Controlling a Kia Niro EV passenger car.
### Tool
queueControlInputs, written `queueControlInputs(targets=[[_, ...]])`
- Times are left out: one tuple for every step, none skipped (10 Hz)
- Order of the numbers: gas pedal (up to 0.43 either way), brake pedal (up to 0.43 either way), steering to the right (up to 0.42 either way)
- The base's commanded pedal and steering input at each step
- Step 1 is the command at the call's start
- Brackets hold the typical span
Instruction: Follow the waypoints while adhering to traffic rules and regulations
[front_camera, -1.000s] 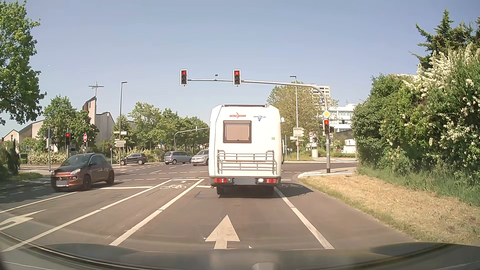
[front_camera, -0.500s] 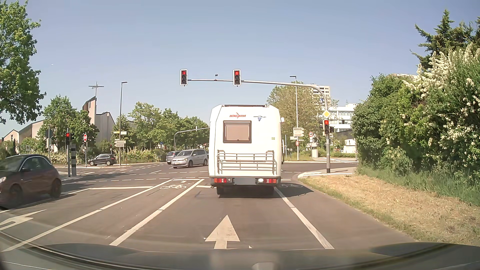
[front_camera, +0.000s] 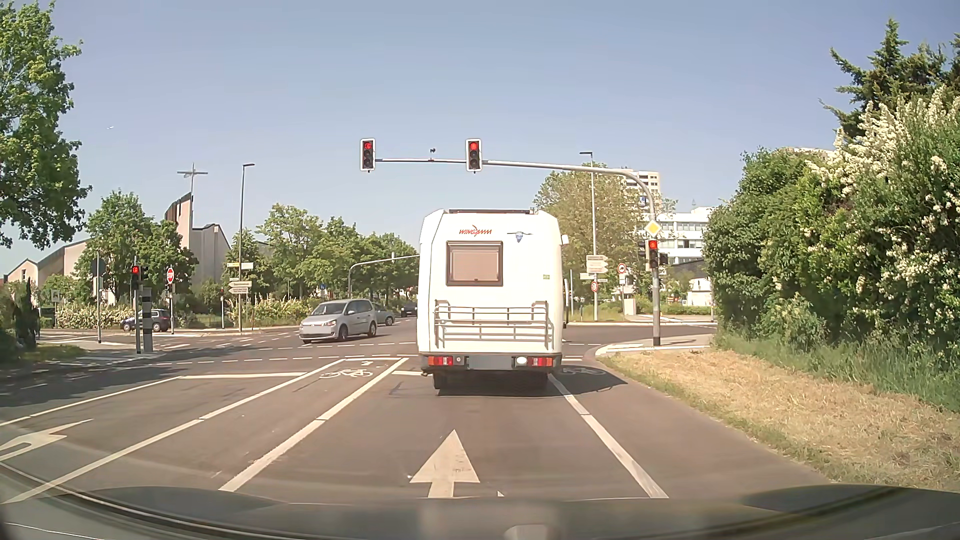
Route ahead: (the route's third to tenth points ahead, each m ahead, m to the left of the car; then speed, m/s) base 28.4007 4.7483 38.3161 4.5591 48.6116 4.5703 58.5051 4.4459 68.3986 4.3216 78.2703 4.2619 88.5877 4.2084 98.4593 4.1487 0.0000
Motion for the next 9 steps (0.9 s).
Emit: queueControlInputs(targets=[[0.0,0.293,0.005],[0.0,0.293,0.005],[0.0,0.293,0.005],[0.0,0.293,0.005],[0.0,0.293,0.005],[0.0,0.293,0.005],[0.0,0.293,0.005],[0.0,0.293,0.005],[0.0,0.299,0.005]])
